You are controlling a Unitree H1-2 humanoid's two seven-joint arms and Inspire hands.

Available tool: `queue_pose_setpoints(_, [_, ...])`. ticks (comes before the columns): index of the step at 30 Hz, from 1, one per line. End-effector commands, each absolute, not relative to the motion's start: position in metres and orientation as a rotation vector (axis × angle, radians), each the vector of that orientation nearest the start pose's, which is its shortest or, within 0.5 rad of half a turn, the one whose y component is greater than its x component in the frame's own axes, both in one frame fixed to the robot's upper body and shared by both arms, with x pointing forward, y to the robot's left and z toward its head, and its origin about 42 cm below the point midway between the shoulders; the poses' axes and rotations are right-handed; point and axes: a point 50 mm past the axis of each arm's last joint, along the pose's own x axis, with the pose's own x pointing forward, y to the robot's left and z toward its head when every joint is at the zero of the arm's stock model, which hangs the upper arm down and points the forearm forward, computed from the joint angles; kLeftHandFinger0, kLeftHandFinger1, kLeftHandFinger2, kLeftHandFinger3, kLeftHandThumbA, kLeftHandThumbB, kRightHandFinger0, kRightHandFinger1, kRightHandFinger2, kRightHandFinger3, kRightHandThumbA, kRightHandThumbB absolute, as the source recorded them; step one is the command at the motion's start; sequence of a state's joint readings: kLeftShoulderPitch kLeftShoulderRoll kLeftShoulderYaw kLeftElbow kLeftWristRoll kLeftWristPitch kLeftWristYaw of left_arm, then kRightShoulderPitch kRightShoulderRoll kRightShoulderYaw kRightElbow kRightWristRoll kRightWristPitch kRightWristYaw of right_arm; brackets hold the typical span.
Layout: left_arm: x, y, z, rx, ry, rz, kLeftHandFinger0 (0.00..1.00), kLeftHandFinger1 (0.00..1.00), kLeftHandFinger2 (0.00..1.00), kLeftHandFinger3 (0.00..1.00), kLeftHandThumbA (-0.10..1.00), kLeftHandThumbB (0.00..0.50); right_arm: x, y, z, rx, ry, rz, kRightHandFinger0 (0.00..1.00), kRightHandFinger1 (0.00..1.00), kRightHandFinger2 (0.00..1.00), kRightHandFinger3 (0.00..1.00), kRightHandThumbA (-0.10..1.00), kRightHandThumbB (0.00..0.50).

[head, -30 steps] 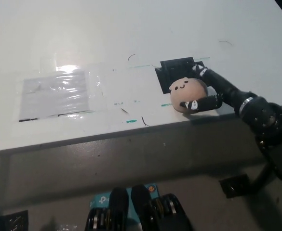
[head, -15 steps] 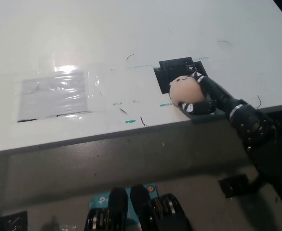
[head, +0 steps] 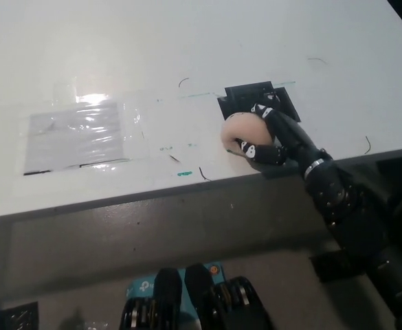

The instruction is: The robot uses its right hand to grab and squeeze a pink dumpling toy kept on the black mask on the desk

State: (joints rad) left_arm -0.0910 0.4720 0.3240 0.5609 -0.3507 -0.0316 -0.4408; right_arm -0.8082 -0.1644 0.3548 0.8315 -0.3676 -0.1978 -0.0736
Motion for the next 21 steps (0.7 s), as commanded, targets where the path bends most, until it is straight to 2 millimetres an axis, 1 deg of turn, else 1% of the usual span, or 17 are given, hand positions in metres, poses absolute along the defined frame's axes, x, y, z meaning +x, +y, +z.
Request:
queue_pose_setpoints(1, [0.278,0.482,0.078,-0.019,0.204,0.038,0.0,0.01,0.09,0.09,1.0,0.5,0.496,-0.14,0.216,-0.768,-0.713,0.043,0.0,0.12,0.49,0.35,-0.1,0.16])
queue_pose_setpoints(2, [0.277,0.48,0.078,-0.021,0.205,0.037,0.0,0.01,0.1,0.09,1.0,0.5,0.496,-0.143,0.22,-0.766,-0.729,0.02,0.0,0.06,0.44,0.35,-0.1,0.193])
queue_pose_setpoints(4, [0.276,0.48,0.077,-0.021,0.206,0.038,0.0,0.03,0.11,0.1,1.0,0.5,0.495,-0.144,0.223,-0.759,-0.741,0.004,0.0,0.03,0.41,0.32,-0.1,0.202])
queue_pose_setpoints(5, [0.276,0.48,0.076,-0.02,0.208,0.041,0.0,0.03,0.11,0.1,1.0,0.5,0.495,-0.146,0.227,-0.747,-0.754,-0.016,0.0,0.03,0.4,0.33,-0.1,0.201])
queue_pose_setpoints(6, [0.276,0.48,0.076,-0.022,0.209,0.041,0.0,0.02,0.11,0.08,1.0,0.5,0.495,-0.149,0.231,-0.753,-0.778,-0.04,0.0,0.06,0.44,0.34,-0.1,0.211])
queue_pose_setpoints(10, [0.276,0.479,0.077,-0.012,0.213,0.044,0.0,0.02,0.1,0.08,1.0,0.5,0.495,-0.156,0.238,-0.766,-0.819,-0.09,0.0,0.07,0.48,0.36,-0.1,0.201])
queue_pose_setpoints(11, [0.276,0.479,0.076,-0.014,0.209,0.041,0.0,0.02,0.11,0.09,1.0,0.5,0.495,-0.156,0.241,-0.774,-0.833,-0.11,0.0,0.07,0.48,0.34,-0.1,0.236])
queue_pose_setpoints(13, [0.276,0.479,0.077,-0.016,0.213,0.05,0.0,0.01,0.1,0.1,1.0,0.5,0.495,-0.158,0.246,-0.774,-0.846,-0.132,0.0,0.07,0.49,0.32,-0.1,0.249])
queue_pose_setpoints(14, [0.276,0.479,0.076,-0.015,0.216,0.048,0.0,0.01,0.1,0.1,1.0,0.5,0.495,-0.159,0.249,-0.769,-0.867,-0.145,0.0,0.06,0.48,0.32,-0.1,0.246])
queue_pose_setpoints(15, [0.277,0.479,0.076,-0.016,0.215,0.046,0.0,0.01,0.1,0.09,1.0,0.5,0.495,-0.16,0.253,-0.744,-0.882,-0.163,0.0,0.09,0.54,0.34,-0.1,0.234])
queue_pose_setpoints(16, [0.277,0.478,0.078,-0.015,0.215,0.047,0.0,0.01,0.1,0.09,1.0,0.5,0.495,-0.161,0.258,-0.727,-0.898,-0.175,0.0,0.12,0.62,0.39,-0.1,0.214])
queue_pose_setpoints(17, [0.277,0.478,0.078,-0.014,0.212,0.044,0.0,0.0,0.09,0.08,1.0,0.5,0.496,-0.162,0.261,-0.719,-0.907,-0.175,0.0,0.14,0.66,0.41,-0.1,0.2])
queue_pose_setpoints(19, [0.277,0.478,0.077,-0.015,0.214,0.041,0.0,0.01,0.11,0.09,1.0,0.5,0.496,-0.163,0.265,-0.71,-0.926,-0.182,0.0,0.15,0.68,0.43,-0.1,0.193])
queue_pose_setpoints(20, [0.278,0.478,0.077,-0.016,0.215,0.039,0.0,0.01,0.11,0.09,1.0,0.5,0.496,-0.164,0.268,-0.708,-0.932,-0.185,0.0,0.16,0.67,0.44,-0.1,0.179])
queue_pose_setpoints(21, [0.277,0.478,0.077,-0.016,0.21,0.04,0.0,0.01,0.11,0.09,1.0,0.5,0.495,-0.162,0.272,-0.694,-0.934,-0.185,0.0,0.15,0.64,0.43,-0.1,0.187])
